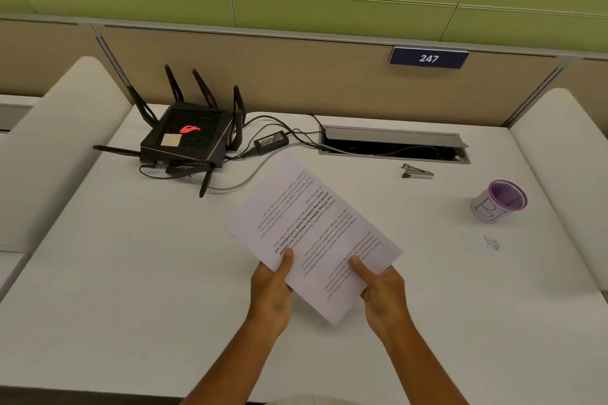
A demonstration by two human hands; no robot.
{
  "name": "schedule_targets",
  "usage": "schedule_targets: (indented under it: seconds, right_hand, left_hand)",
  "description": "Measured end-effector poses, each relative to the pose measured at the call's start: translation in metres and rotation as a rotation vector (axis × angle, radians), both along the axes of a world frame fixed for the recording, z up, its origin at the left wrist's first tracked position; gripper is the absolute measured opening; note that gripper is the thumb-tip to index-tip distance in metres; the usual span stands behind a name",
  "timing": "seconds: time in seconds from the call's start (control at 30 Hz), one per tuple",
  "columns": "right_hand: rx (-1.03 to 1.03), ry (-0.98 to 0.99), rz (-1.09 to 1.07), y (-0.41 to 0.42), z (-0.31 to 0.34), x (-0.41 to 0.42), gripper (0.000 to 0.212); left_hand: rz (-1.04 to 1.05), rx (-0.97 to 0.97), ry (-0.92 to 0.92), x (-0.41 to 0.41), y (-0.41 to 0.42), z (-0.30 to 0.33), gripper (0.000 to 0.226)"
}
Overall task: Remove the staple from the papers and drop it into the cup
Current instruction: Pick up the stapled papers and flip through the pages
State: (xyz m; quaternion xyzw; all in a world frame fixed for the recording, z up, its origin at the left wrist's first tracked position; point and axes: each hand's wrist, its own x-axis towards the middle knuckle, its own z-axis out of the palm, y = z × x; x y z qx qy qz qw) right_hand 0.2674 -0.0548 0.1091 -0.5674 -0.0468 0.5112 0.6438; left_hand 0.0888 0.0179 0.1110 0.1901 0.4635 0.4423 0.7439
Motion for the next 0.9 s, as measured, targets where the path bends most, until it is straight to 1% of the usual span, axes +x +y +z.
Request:
schedule_targets:
  seconds: [0.1,0.17,0.23,0.3,0.4,0.5,0.57,0.67,0.8,0.9]
  right_hand:
    - [-0.077,-0.129,0.043,0.000,0.003,0.020,0.046]
    - [-0.119,-0.225,0.076,0.000,0.007,0.036,0.042]
    - [-0.137,-0.301,0.111,0.002,0.011,0.049,0.037]
    - [-0.139,-0.368,0.145,0.006,0.017,0.058,0.034]
    - [-0.103,-0.451,0.191,0.012,0.025,0.063,0.032]
    - [-0.073,-0.500,0.197,0.017,0.030,0.064,0.029]
    - [-0.050,-0.529,0.188,0.019,0.034,0.063,0.023]
    - [-0.020,-0.582,0.190,0.019,0.033,0.061,0.017]
    - [-0.078,-0.558,0.156,0.016,0.013,0.056,0.021]
    - [-0.146,-0.535,0.184,0.013,-0.004,0.051,0.024]
  left_hand:
    - [0.038,0.025,0.107,-0.022,0.017,-0.005,0.040]
    - [0.027,0.062,0.174,-0.043,0.033,-0.007,0.040]
    - [-0.074,0.133,0.286,-0.062,0.048,-0.004,0.041]
    - [-0.224,0.203,0.414,-0.071,0.059,0.000,0.043]
    - [-0.375,0.259,0.509,-0.069,0.071,0.003,0.045]
    - [-0.397,0.322,0.524,-0.064,0.075,0.009,0.039]
    - [-0.359,0.346,0.531,-0.062,0.076,0.013,0.030]
    - [-0.318,0.362,0.558,-0.061,0.077,0.011,0.022]
    - [-0.342,0.340,0.573,-0.059,0.069,0.000,0.021]
    - [-0.357,0.290,0.576,-0.057,0.062,-0.011,0.019]
